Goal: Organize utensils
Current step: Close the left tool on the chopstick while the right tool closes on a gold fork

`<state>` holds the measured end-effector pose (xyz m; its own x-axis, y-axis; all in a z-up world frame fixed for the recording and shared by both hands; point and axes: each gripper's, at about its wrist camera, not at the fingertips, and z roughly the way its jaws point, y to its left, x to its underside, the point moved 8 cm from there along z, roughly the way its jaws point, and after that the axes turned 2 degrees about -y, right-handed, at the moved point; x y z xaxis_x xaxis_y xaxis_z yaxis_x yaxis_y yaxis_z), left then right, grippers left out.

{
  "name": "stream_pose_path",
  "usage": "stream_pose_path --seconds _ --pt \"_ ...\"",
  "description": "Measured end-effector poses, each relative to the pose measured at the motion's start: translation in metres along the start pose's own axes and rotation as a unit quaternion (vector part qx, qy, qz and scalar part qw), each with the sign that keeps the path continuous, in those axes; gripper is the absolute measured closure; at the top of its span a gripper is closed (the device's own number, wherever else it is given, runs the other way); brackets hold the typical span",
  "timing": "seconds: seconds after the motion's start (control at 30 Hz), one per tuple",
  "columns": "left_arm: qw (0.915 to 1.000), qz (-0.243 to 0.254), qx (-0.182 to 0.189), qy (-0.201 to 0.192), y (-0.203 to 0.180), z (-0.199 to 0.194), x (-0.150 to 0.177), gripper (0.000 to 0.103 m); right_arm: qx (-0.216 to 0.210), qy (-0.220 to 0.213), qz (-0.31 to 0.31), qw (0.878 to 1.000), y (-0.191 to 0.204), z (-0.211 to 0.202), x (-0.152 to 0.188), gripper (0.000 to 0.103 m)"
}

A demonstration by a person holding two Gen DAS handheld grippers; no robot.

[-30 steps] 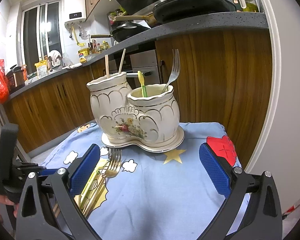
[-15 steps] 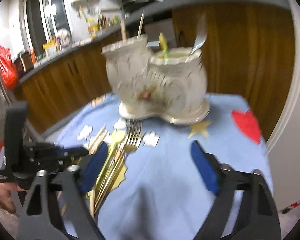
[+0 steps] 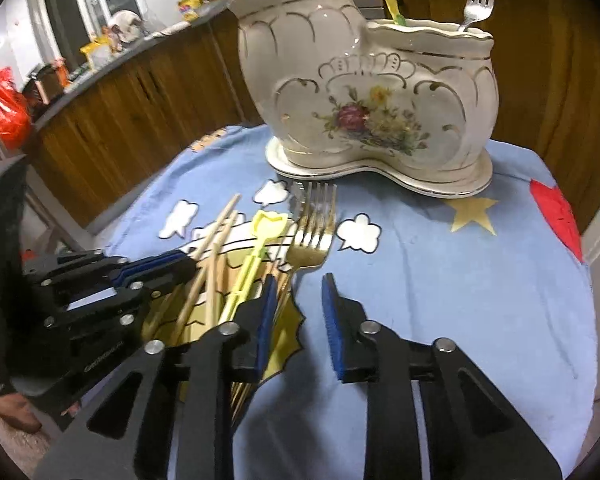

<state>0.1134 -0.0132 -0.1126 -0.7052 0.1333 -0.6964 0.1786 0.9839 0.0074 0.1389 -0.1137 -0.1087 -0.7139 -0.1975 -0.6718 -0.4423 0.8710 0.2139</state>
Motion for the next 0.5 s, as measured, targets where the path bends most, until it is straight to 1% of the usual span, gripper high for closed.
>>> stream_pose_path --seconds 0.07,0.13,0.33,0.5 --pt "1.0 0.004 -0.002 0.0 -0.001 0.0 0.0 0.096 0.014 0.005 0.0 1.0 0.0 0.001 -0.002 0.082" --pt "1.0 0.003 0.003 0.0 -0.001 0.001 -0.001 0.096 0.018 0.015 0.001 1.0 0.002 0.003 -0.004 0.083" --pt "0.9997 -0.006 0.022 0.003 0.002 0.001 0.0 0.096 0.019 0.068 0.016 0.997 0.008 0.016 -0.004 0.083" --pt "0.9997 -0.007 0.021 0.003 0.001 0.0 0.0 0.096 0.04 0.102 0.022 0.994 0.012 0.019 -0.007 0.083"
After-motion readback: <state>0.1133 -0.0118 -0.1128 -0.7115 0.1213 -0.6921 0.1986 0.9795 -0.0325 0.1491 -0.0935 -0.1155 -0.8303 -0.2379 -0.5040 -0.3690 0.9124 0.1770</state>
